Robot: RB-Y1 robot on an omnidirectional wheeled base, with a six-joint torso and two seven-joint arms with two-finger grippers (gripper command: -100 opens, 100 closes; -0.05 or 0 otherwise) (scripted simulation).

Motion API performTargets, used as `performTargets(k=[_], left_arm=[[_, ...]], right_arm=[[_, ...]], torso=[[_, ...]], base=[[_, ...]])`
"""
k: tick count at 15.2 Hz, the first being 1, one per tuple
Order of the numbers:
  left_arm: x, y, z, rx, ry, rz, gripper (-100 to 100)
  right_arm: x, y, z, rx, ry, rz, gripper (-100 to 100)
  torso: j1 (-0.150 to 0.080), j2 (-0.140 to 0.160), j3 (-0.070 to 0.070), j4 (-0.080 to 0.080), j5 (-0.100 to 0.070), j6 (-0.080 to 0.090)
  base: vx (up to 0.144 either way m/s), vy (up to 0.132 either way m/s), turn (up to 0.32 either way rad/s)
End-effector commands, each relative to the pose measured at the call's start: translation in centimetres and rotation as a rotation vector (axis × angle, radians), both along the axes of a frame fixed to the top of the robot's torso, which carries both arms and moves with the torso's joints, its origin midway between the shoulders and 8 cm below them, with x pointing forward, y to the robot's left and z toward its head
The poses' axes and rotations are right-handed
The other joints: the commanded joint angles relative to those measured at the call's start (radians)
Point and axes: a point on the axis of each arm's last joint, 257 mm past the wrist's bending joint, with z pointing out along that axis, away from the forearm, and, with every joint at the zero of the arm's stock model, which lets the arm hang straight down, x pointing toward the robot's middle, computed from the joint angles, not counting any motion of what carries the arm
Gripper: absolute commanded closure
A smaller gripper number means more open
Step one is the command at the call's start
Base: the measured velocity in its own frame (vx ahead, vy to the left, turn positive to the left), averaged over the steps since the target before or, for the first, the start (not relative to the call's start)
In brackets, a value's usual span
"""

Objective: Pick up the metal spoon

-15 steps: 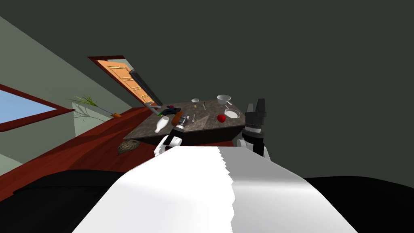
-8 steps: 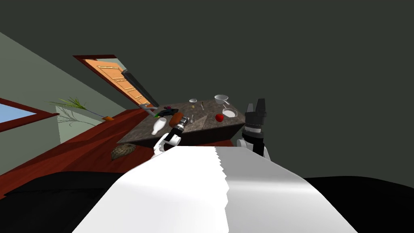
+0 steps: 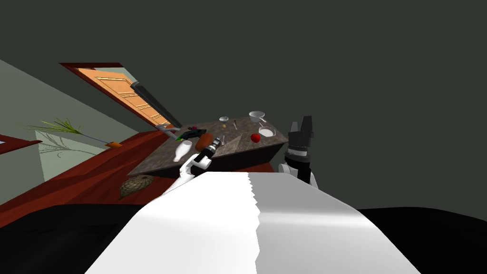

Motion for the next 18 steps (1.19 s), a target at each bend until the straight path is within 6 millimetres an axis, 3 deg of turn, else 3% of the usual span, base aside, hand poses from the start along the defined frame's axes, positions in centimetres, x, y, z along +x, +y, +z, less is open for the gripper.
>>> performTargets(k=[1, 9, 18], left_arm=[[0.2, 1.0, -1.3, 0.035, 0.049, 0.014, -100], [0.7, 4.5, -4.7, 0.150, 0.183, 0.055, -100], [0.7, 11.1, -8.5, 0.320, 0.375, 0.144, -100]], right_arm=[[0.0, 0.0, 0.0, 0.000, 0.000, 0.000, 0], [0.0, 0.0, 0.0, 0.000, 0.000, 0.000, 0], [0.0, 0.0, 0.0, 0.000, 0.000, 0.000, 0]], torso=[[0.000, 0.000, 0.000, 0.000, 0.000, 0.000], [0.000, 0.000, 0.000, 0.000, 0.000, 0.000], [-0.001, 0.000, 0.000, 0.000, 0.000, 0.000]], base=[[-0.008, -0.005, -0.120], [-0.007, -0.007, -0.097], [-0.005, -0.013, -0.118]])
